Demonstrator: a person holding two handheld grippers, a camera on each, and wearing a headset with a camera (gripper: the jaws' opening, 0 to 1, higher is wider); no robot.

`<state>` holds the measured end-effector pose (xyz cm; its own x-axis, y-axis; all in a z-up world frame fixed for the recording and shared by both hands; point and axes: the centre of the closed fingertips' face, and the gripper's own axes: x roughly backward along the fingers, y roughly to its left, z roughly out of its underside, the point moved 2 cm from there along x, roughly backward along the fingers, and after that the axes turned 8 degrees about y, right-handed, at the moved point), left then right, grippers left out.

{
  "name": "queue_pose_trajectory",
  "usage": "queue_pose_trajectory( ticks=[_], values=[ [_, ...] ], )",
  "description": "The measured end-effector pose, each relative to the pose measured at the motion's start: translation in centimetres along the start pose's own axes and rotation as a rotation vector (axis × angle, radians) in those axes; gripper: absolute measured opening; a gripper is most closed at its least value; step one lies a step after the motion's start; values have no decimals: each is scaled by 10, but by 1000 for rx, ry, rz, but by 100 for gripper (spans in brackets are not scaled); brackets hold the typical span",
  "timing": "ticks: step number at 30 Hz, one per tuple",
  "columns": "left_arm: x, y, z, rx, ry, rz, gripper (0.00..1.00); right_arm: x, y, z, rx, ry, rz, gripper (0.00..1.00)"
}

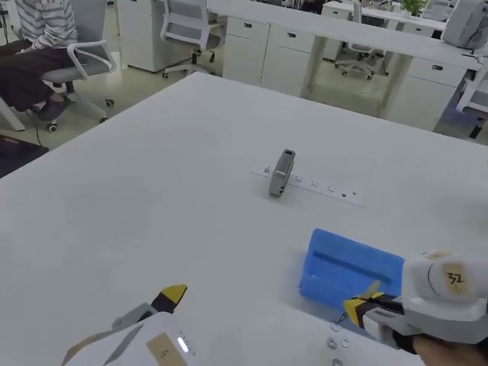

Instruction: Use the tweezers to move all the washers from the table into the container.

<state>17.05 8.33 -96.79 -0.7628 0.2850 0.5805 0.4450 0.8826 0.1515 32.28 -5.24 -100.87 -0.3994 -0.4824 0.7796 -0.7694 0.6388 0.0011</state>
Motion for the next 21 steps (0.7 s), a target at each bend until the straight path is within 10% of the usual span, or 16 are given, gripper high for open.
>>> queue_pose_trajectory(
  ticks=[21],
  values=[
    [-1, 2, 4, 8, 24, -4, 97, -13, -6, 8, -24, 22, 13, 3]
  ],
)
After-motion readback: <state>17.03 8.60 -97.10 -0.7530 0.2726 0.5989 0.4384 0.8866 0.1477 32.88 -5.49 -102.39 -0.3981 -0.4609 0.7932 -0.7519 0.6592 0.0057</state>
